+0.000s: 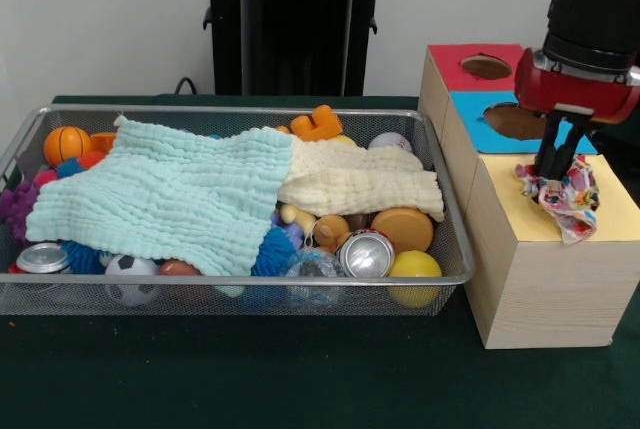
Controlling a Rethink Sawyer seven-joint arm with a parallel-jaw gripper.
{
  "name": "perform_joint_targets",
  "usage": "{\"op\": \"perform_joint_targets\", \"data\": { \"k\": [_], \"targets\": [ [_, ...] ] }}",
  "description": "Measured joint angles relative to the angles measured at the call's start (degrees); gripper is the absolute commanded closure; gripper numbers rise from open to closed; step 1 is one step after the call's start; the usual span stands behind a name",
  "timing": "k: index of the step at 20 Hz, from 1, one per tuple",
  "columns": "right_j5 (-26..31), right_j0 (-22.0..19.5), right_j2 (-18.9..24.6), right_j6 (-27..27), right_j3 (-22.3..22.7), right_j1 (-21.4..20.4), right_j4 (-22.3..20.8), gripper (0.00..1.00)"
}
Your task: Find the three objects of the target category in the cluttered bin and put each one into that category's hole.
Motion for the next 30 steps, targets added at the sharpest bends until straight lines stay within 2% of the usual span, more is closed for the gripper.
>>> {"op": "perform_joint_targets", "data": {
  "k": [13, 21, 26, 30],
  "targets": [
    [-7.50, -2.17, 1.76, 0.00, -0.46, 3.71, 0.64, 1.00],
    [-9.46, -3.60, 3.42, 0.00, -0.27, 4.46, 0.67, 1.00],
    [-8.93, -3.88, 3.84, 0.00, 2.02, 1.46, 0.66, 1.00],
    [-4.87, -3.23, 3.08, 0.00, 2.92, -1.82, 0.62, 1.00]
  ]
}}
